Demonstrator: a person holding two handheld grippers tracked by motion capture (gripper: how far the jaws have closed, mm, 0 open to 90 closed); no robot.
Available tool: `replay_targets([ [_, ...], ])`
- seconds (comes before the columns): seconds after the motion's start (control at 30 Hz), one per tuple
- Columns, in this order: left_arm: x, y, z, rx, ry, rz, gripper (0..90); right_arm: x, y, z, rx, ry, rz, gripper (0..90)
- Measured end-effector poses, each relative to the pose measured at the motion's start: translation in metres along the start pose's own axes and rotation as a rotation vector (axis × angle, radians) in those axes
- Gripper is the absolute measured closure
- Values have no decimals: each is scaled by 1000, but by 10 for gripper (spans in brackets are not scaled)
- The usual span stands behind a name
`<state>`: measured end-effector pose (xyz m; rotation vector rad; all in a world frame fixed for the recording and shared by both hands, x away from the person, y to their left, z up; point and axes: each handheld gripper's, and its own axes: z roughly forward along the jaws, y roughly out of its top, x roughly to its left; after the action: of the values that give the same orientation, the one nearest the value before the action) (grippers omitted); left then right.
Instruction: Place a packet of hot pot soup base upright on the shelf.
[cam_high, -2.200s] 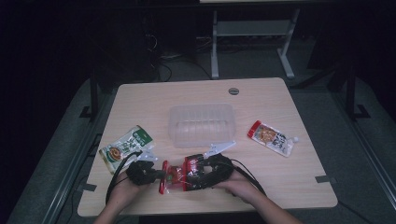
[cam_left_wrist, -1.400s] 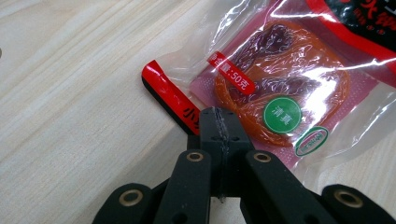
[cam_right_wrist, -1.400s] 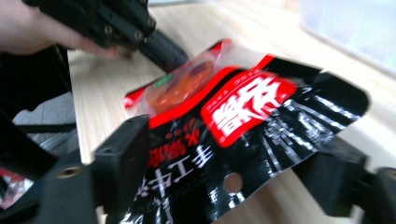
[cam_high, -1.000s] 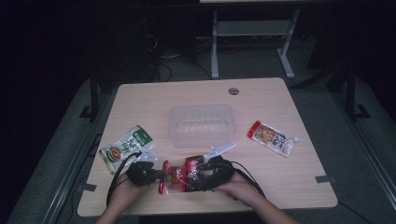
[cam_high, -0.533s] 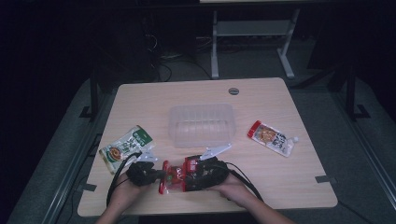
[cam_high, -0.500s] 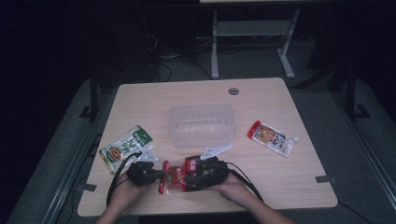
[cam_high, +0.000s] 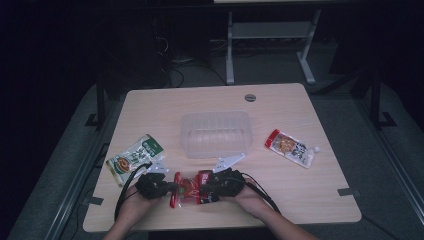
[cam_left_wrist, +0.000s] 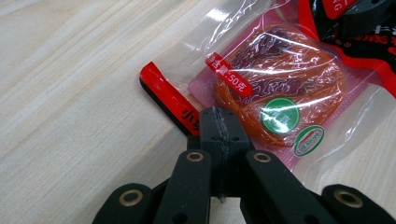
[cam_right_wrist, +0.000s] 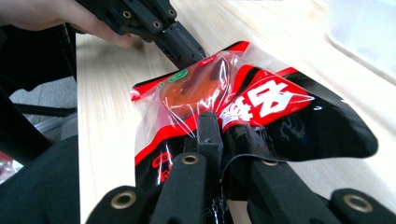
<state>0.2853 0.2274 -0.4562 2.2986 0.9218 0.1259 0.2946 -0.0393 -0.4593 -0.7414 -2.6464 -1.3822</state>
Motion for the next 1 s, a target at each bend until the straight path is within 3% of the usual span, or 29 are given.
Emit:
replay_targets([
  [0.2, 0, 1, -1, 14, 10, 23, 898, -2, 4, -3, -12, 37, -11, 888],
  [0.33, 5, 1, -7, -23, -1, 15, 898, -3, 7, -10, -41, 72, -7, 897],
  [0.57, 5, 1, -13, -43, -10, 27, 896, -6, 13, -25, -104, 117, -2, 899],
  [0.7, 5, 1, -14, -52, -23, 29, 895, -5, 17, -31, -111, 123, -13, 900],
  [1.0, 4, 0, -15, -80, -33, 25, 724, -6, 23, -49, -145, 121, -37, 900],
])
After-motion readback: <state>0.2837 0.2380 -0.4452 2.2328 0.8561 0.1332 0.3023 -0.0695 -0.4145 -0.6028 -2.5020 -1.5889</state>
